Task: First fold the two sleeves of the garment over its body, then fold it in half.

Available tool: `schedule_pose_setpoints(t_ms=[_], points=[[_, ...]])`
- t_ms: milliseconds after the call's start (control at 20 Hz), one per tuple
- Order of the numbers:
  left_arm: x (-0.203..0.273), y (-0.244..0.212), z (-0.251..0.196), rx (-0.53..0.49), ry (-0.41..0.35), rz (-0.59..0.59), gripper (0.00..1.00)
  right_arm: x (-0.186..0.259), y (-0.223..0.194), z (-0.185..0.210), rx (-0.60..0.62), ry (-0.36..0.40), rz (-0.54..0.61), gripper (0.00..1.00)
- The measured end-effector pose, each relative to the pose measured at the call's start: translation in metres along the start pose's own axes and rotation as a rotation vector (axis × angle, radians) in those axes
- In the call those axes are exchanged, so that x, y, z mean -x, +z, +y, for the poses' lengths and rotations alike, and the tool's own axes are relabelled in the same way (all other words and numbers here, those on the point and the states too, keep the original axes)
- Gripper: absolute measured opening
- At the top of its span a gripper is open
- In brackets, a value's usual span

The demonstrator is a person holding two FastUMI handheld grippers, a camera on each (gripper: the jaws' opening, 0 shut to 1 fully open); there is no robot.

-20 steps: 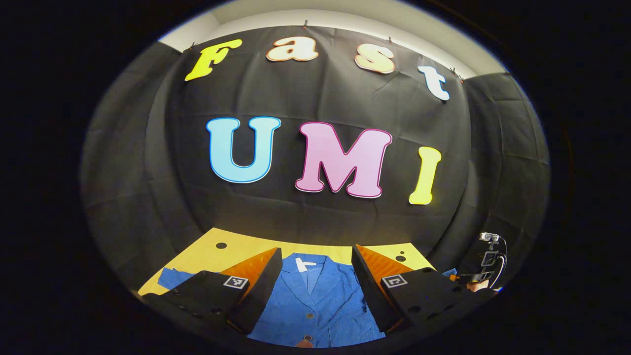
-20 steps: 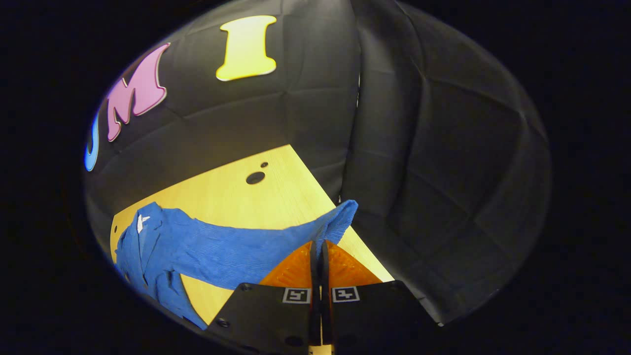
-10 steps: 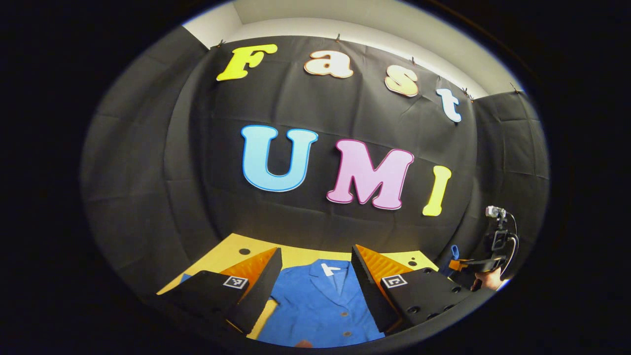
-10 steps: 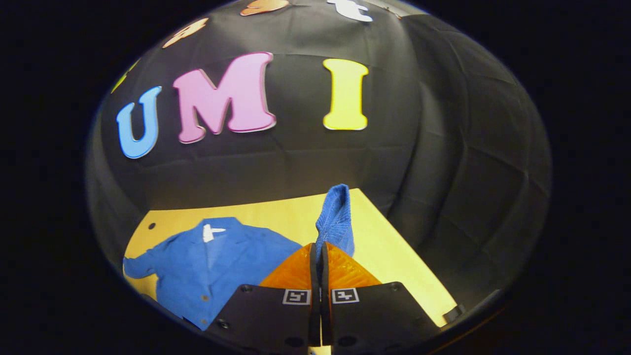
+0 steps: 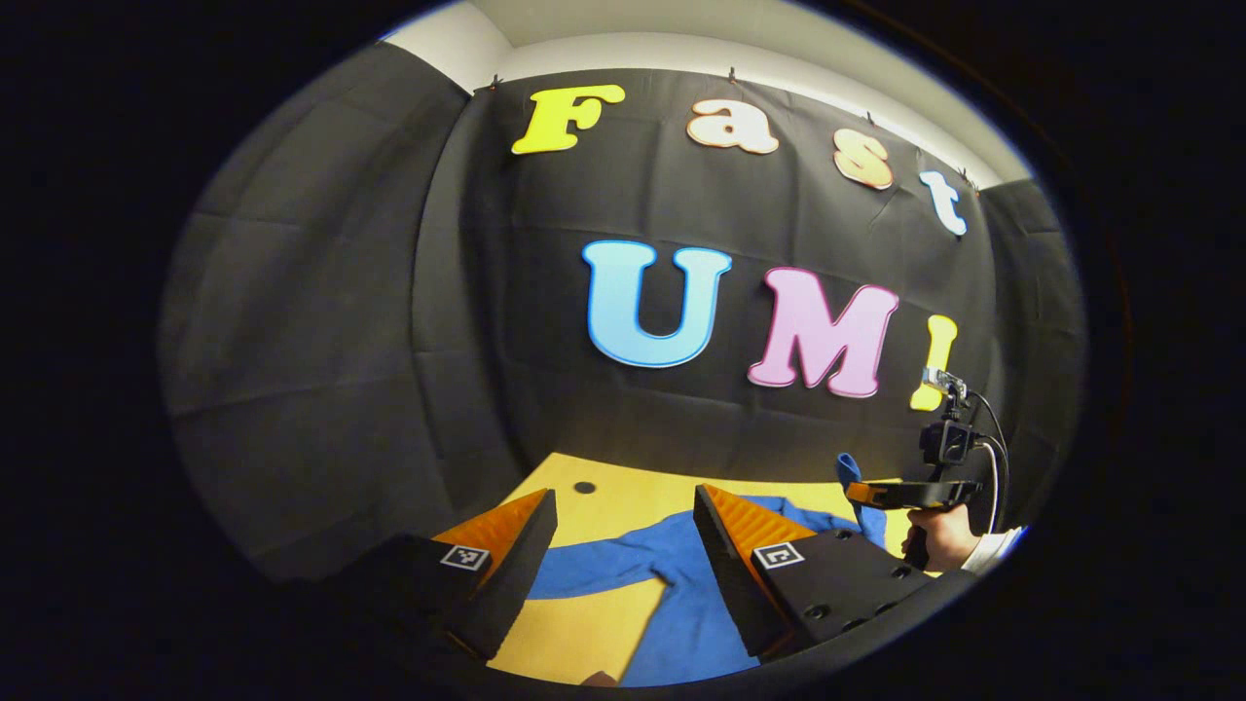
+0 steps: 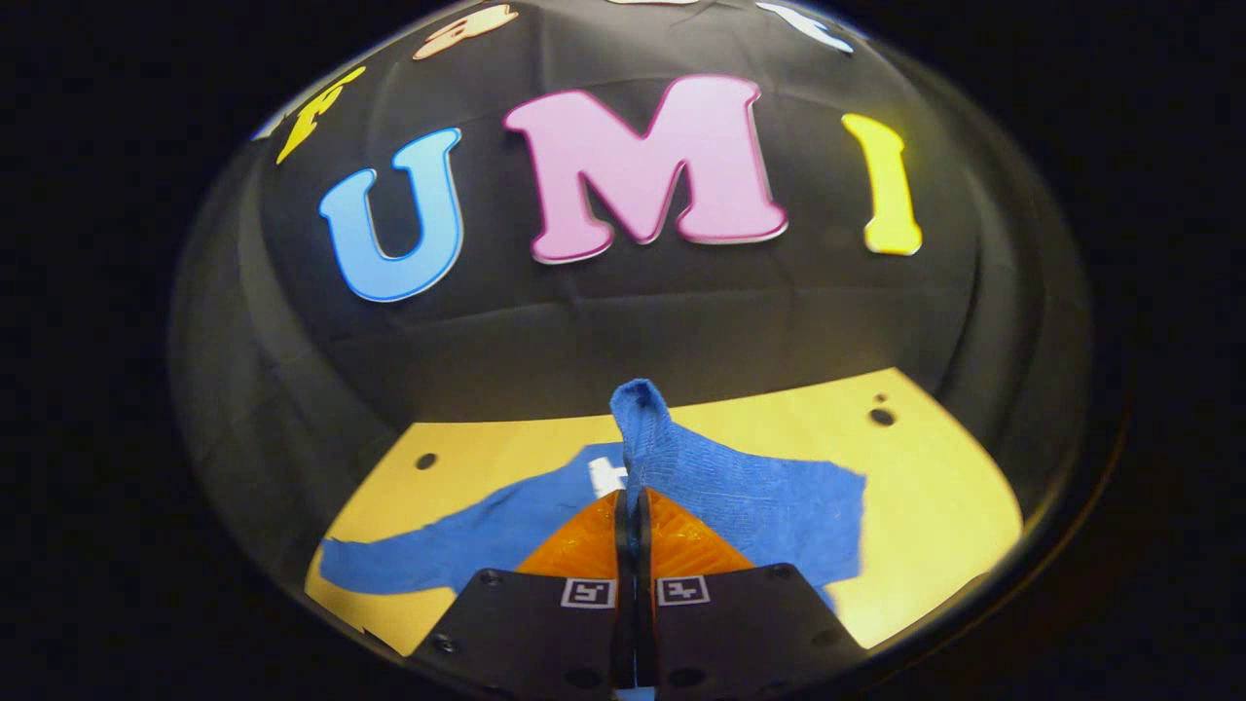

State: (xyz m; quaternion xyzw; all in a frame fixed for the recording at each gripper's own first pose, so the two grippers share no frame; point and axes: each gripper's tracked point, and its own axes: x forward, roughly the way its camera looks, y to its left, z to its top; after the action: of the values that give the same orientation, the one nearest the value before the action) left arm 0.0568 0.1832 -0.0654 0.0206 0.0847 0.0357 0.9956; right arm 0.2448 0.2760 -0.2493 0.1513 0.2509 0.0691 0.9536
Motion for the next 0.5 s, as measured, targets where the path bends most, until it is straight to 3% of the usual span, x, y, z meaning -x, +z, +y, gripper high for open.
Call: schedule_pose_setpoints(t_ms=[100, 250, 400, 500], points=[[0.006, -0.009, 0.024, -0.006, 0.041, 0.025, 0.81, -0.027, -0.054, 0.027, -0.072, 0.036, 0.122, 0.01], [0.014, -0.032, 0.045, -0.002, 0.094, 0.083, 0.81, -0.065, -0.096, 0.067, -0.141, 0.145, 0.168, 0.01], [0.016, -0.045, 0.051, 0.014, 0.121, 0.121, 0.81, -0.093, -0.097, 0.08, -0.317, 0.189, 0.17, 0.01], [0.011, -0.052, 0.046, 0.043, 0.12, 0.133, 0.81, -0.117, -0.09, 0.071, -0.39, 0.163, 0.145, 0.01]])
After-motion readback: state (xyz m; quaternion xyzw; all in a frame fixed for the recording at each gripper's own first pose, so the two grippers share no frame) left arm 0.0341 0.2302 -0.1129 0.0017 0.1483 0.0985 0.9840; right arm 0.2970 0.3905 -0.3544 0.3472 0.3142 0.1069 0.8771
